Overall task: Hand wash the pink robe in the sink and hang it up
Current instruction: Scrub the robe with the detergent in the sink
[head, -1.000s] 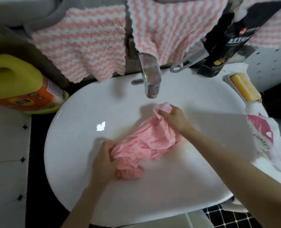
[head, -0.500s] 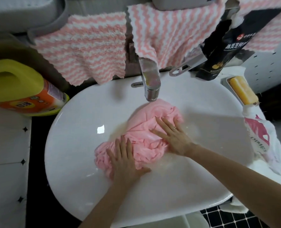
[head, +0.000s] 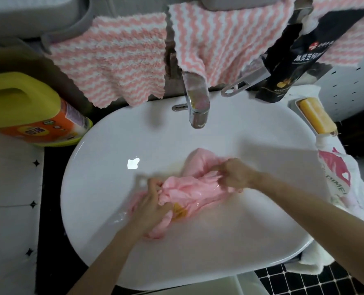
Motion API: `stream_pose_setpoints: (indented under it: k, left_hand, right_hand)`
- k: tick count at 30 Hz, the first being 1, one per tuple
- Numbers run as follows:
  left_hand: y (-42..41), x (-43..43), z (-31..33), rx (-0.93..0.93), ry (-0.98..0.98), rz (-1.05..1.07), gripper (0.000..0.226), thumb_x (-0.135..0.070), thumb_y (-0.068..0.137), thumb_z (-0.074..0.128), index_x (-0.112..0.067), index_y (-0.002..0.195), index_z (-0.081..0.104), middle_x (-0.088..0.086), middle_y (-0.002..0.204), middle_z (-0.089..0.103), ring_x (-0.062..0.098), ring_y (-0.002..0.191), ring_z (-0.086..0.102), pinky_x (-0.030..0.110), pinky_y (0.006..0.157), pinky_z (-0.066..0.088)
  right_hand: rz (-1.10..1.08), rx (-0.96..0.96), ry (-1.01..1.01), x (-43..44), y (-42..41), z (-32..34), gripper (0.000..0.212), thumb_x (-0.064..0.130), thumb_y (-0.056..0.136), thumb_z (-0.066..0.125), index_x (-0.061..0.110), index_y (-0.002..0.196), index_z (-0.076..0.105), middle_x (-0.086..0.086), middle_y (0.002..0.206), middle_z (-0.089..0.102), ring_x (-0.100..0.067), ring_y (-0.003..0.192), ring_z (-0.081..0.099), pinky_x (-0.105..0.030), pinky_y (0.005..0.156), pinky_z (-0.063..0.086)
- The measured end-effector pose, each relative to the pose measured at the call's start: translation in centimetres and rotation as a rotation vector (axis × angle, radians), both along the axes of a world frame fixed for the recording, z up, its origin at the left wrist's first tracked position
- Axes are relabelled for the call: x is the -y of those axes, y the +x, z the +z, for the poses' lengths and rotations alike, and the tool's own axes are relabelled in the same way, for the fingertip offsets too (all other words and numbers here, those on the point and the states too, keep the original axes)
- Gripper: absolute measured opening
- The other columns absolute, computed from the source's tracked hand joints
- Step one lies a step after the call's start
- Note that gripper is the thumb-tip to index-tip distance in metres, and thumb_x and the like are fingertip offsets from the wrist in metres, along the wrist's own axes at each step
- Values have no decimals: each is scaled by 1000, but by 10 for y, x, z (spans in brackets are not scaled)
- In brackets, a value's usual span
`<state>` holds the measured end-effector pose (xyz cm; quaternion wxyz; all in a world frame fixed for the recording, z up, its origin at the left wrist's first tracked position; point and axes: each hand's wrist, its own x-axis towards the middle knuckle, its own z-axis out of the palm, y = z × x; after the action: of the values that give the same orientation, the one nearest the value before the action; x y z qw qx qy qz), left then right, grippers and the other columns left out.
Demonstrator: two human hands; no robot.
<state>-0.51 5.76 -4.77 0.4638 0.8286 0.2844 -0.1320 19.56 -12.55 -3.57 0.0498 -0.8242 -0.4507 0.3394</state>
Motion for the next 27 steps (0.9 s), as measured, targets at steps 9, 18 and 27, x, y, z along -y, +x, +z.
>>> stream_pose_setpoints:
  k: [9,18,27]
  left_hand:
    - [18,-13,13,-371,-285,257,31,-42,79,64,-18,97,59,11,111,60,24,97,56,29,80,42]
    - [4,21,-19,-36,621,-340,105,-85,52,39,-18,133,45,17,137,47,38,123,46,62,85,45]
    - [-10,23,-28,-102,608,-208,106,-61,39,80,-16,129,48,9,115,61,32,105,60,45,76,52]
  right_hand:
    - [-538,-419,-200,-15,46,-1,42,41,75,76,15,105,62,-9,105,68,-19,84,64,-29,70,51]
    - [-1095,195,-17,-36,-48,-40,82,78,73,50,43,143,29,-13,150,21,-38,135,26,-53,106,22]
    - [-942,166,569,-22,-59,-63,54,49,72,47,10,105,63,-6,133,52,-36,96,60,-38,76,48]
